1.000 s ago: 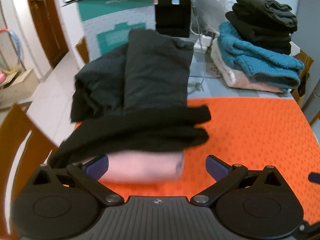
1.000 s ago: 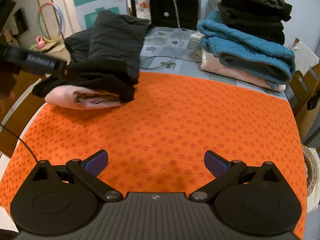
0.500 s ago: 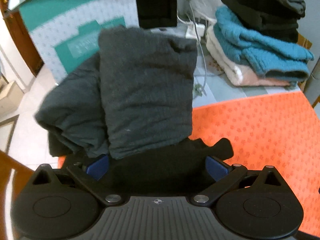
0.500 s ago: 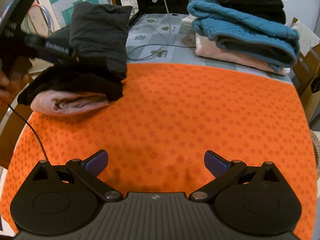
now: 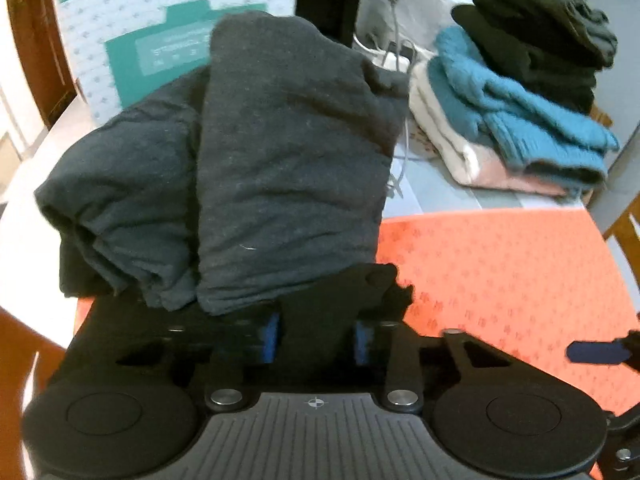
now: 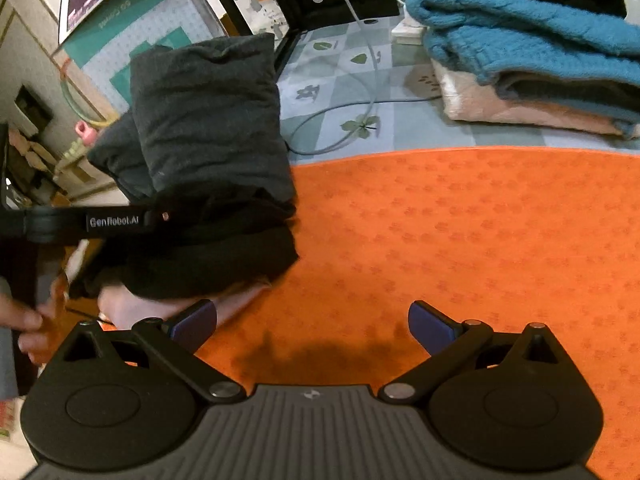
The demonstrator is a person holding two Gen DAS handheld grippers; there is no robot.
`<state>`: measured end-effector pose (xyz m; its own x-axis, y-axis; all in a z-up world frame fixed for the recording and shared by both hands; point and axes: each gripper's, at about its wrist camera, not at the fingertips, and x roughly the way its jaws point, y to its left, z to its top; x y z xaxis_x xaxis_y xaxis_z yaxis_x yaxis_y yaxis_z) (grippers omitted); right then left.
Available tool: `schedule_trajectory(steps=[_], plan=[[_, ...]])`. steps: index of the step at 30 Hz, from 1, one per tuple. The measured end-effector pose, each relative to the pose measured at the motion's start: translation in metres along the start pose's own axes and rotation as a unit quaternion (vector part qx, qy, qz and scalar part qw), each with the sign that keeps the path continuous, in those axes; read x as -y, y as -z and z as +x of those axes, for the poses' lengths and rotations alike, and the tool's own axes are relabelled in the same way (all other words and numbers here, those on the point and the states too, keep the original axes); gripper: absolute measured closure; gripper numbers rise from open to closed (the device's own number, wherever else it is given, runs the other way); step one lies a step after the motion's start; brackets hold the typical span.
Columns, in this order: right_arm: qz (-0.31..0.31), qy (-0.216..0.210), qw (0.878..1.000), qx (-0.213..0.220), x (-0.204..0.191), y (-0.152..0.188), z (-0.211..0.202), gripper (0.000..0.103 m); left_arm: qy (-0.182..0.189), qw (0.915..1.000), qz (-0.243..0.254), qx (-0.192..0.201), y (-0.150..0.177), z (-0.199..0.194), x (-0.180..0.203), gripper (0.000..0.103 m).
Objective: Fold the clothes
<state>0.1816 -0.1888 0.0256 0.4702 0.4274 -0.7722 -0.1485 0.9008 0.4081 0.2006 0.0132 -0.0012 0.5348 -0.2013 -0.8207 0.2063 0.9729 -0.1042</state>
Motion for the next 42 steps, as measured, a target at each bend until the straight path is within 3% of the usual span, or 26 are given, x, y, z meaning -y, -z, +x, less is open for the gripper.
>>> schedule_trajectory(steps=[4, 6, 9, 11, 13, 14, 15, 16, 21, 32, 42], plan=[[0.062, -0.053, 0.997, -0.002, 0.006, -0.007, 0.008, 0.001, 0.011, 0.9994, -0.033, 0.001, 0.004, -0.008, -0.009, 0.076], [0.106, -0.084, 0.991, -0.004, 0.01, -0.009, 0.017, 0.001, 0.017, 0.999, -0.042, -0.001, 0.005, -0.012, -0.014, 0.076], [0.169, -0.12, 0.978, -0.029, 0.014, -0.009, 0.045, 0.009, 0.023, 0.9984, -0.052, -0.001, 0.007, -0.018, -0.017, 0.077], [0.199, -0.141, 0.968, -0.05, 0.014, -0.008, 0.062, 0.02, 0.022, 0.9983, -0.053, 0.001, 0.008, -0.022, -0.018, 0.078], [0.22, -0.161, 0.959, -0.074, 0.01, -0.005, 0.078, 0.043, 0.023, 0.9984, -0.052, 0.003, 0.01, -0.027, -0.018, 0.078], [0.223, -0.162, 0.958, -0.082, 0.007, -0.002, 0.082, 0.05, 0.023, 0.9984, -0.052, 0.005, 0.011, -0.029, -0.018, 0.079], [0.219, -0.156, 0.96, -0.085, 0.005, 0.0, 0.083, 0.073, 0.022, 0.9985, -0.05, 0.007, 0.012, -0.032, -0.017, 0.079], [0.216, -0.152, 0.961, -0.087, 0.003, 0.002, 0.083, 0.083, 0.021, 0.9986, -0.048, 0.009, 0.013, -0.035, -0.016, 0.079], [0.231, -0.185, 0.953, -0.063, 0.006, 0.014, 0.056, 0.089, 0.022, 0.9983, -0.047, 0.027, 0.02, -0.058, -0.015, 0.08], [0.195, -0.212, 0.957, -0.03, -0.003, 0.053, -0.031, 0.091, 0.011, 0.9902, -0.082, 0.113, 0.042, -0.158, -0.017, 0.082], [0.194, -0.196, 0.961, -0.017, 0.049, 0.073, -0.111, 0.092, -0.019, 0.9769, -0.134, 0.165, 0.056, -0.242, -0.046, 0.082]])
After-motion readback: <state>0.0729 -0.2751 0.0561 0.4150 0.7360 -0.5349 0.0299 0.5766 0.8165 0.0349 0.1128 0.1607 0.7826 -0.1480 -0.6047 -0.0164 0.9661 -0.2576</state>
